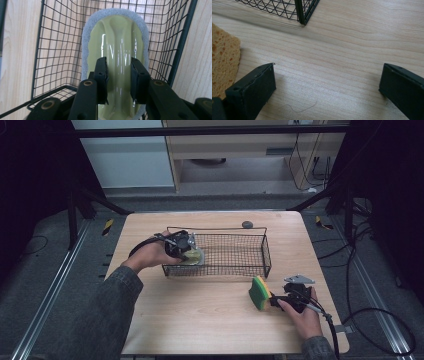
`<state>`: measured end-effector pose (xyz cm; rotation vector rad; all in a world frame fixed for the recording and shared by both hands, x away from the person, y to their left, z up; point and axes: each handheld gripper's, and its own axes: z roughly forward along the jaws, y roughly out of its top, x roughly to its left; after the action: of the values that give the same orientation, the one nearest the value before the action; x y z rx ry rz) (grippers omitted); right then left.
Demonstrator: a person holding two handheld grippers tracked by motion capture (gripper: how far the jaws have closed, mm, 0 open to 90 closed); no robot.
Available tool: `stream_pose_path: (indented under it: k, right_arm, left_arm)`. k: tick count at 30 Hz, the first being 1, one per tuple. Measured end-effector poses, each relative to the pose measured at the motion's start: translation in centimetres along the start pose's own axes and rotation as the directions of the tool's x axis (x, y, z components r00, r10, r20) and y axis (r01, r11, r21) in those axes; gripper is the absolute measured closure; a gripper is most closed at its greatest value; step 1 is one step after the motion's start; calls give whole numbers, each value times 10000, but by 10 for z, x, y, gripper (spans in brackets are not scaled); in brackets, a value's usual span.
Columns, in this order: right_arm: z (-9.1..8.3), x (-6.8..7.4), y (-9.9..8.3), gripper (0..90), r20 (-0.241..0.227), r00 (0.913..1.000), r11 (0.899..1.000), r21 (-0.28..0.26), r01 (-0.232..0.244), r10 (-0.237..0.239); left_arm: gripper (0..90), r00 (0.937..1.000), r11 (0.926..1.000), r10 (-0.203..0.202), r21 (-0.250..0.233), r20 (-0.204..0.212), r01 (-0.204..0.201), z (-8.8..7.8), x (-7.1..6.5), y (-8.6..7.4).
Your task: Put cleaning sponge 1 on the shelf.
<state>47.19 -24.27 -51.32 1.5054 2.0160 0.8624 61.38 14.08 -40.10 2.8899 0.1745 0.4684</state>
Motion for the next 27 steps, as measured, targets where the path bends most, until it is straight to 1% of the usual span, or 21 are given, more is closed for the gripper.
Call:
stream_pose_path:
  k: [7, 12, 15, 17, 18, 19, 20, 21, 22, 23, 25, 27]
  right_arm:
    - [0, 0, 0, 7, 7, 10000, 10000, 6, 46, -46]
    - [0, 0, 0, 7, 6, 10000, 10000, 15, 43, -43]
    - [0, 0, 0, 7, 3, 10000, 10000, 17, 48, -48]
    - [0, 0, 0, 7, 1, 10000, 10000, 15, 52, -52]
    - [0, 0, 0, 7, -2, 10000, 10000, 16, 52, -52]
    - [0, 0, 0, 7, 5, 10000, 10000, 18, 49, -49]
    - [0, 0, 0, 7, 2, 10000, 10000, 18, 50, -50]
    - [0, 0, 0, 7, 3, 10000, 10000, 17, 52, -52]
    - [0, 0, 0, 7, 1, 10000, 10000, 19, 48, -48]
    - [0, 0, 0, 7, 3, 10000, 10000, 19, 50, -50]
    - [0, 0, 0, 7, 2, 10000, 10000, 19, 52, -52]
    - [0, 0, 0, 7, 2, 10000, 10000, 18, 51, -51]
  left_arm:
    - [692, 10000, 10000, -31, -3, 7, 31, 1, 1, 1]
    - [655, 9999, 9999, -135, -30, -14, 135, -1, 2, 1]
    - [655, 9996, 9994, -283, -193, 46, 284, -4, 3, 0]
    - [651, 9998, 9993, -212, -311, -30, 211, -8, 4, 0]
    - [646, 9995, 9988, -316, -377, 15, 316, -10, 3, -1]
    - [643, 9997, 9987, -259, -446, -43, 257, -11, 3, -1]
    - [639, 9996, 9984, -278, -503, -98, 273, -14, 3, -1]
    - [632, 9992, 9977, -389, -561, -112, 382, -16, 3, -1]
    - [624, 9991, 9977, -352, -589, -216, 339, -18, 4, -2]
    - [615, 9985, 9967, -485, -667, -252, 467, -19, 3, -2]
    - [599, 9973, 9947, -633, -838, -361, 600, -24, 3, -3]
    - [586, 9955, 9909, -866, -1065, -386, 820, -29, 2, -3]
